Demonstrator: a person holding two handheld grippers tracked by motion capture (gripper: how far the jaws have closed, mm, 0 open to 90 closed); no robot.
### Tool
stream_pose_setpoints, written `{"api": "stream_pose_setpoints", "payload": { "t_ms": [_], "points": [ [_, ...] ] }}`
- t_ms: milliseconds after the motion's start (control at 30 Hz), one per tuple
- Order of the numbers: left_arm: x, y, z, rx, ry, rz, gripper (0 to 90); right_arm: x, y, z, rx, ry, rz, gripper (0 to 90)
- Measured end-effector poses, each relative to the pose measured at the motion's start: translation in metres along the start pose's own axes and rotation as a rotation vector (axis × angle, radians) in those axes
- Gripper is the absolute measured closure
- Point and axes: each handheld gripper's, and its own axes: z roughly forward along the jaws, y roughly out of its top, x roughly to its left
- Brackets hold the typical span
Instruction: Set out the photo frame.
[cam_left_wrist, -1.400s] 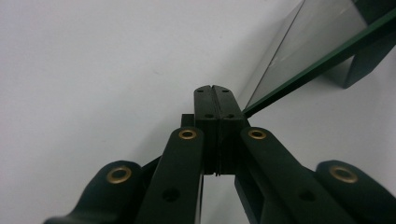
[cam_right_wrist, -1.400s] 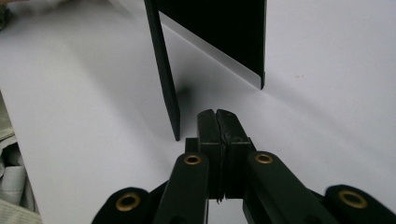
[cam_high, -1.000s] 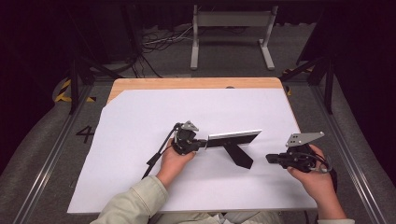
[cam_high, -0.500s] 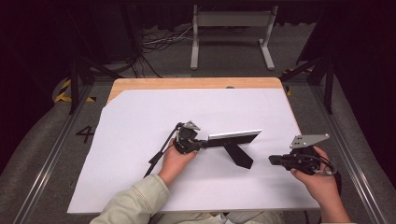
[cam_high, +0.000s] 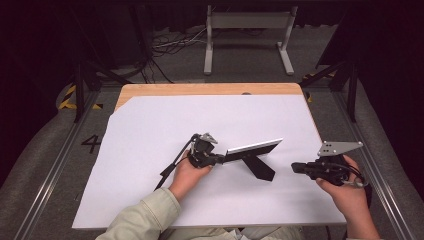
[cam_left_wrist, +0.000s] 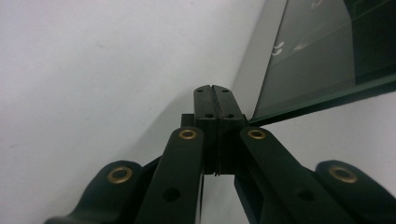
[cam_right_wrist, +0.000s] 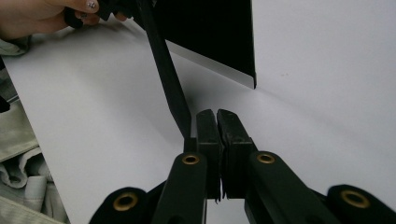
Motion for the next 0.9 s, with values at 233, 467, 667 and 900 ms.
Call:
{"api": "stream_pose_setpoints", "payload": {
  "t_ms": [233, 467, 667, 900],
  "points": [
    [-0.01, 0.0, 0.002, 0.039, -0.009, 0.051, 90.0, -0.002, 0.0, -0.004, -0.008, 0.003, 0.024, 90.0],
    [-0.023, 0.001, 0.004, 0.071, -0.017, 0.103, 90.0, -0.002, 0.001, -0.011, -0.02, -0.007, 0.032, 90.0],
    [-0.036, 0.002, 0.008, 0.099, -0.046, 0.159, 90.0, -0.001, 0.002, -0.014, -0.026, -0.014, 0.037, 90.0],
    [-0.048, 0.003, 0.012, 0.124, -0.095, 0.197, 90.0, -0.001, 0.002, -0.019, -0.03, -0.022, 0.044, 90.0]
  ]
}}
